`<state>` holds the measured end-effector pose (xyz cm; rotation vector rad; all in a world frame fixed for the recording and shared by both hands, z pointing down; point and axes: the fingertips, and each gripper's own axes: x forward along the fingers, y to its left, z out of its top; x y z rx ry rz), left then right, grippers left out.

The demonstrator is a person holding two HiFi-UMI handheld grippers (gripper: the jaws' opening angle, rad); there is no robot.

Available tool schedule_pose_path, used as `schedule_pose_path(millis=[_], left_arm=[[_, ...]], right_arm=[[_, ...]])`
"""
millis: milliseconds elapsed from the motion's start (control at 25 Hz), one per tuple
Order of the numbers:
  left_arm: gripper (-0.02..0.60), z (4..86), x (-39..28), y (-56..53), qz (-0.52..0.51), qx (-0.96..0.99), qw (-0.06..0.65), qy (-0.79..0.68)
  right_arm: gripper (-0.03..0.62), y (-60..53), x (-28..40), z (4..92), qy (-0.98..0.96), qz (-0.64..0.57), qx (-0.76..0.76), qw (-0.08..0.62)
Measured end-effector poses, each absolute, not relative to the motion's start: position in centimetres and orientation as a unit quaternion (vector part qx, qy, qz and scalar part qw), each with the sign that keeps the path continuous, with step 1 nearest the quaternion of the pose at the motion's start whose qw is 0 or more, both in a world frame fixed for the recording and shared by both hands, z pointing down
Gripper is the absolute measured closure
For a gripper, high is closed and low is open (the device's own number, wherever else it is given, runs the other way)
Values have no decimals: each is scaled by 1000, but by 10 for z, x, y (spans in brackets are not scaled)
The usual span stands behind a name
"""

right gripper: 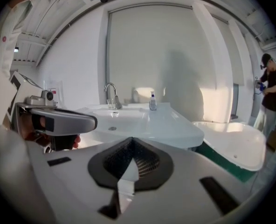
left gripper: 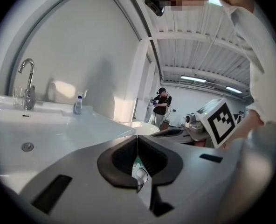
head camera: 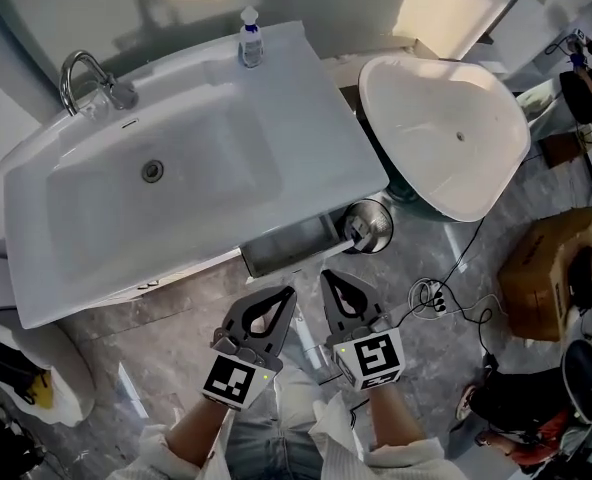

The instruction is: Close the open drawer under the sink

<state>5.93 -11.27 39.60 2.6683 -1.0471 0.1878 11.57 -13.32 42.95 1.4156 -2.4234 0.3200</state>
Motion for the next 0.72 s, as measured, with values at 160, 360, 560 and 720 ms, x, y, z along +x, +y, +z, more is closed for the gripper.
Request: schedule_pose_path(millis=[160, 360, 560, 720], left_arm=[[565, 432, 64, -110, 76, 917, 139, -365], [565, 474, 70, -108, 90, 910, 151, -374], [565, 514, 77, -106, 109, 904, 161, -380], [565, 543, 75, -109, 127, 898, 169, -386]], right_arm=[[585, -132, 121, 467, -846, 122, 491, 170], [585, -136, 125, 508, -842, 137, 490, 182], [584, -139, 128, 543, -844, 152, 479, 189], [584, -143, 126, 567, -850, 157, 465, 194]])
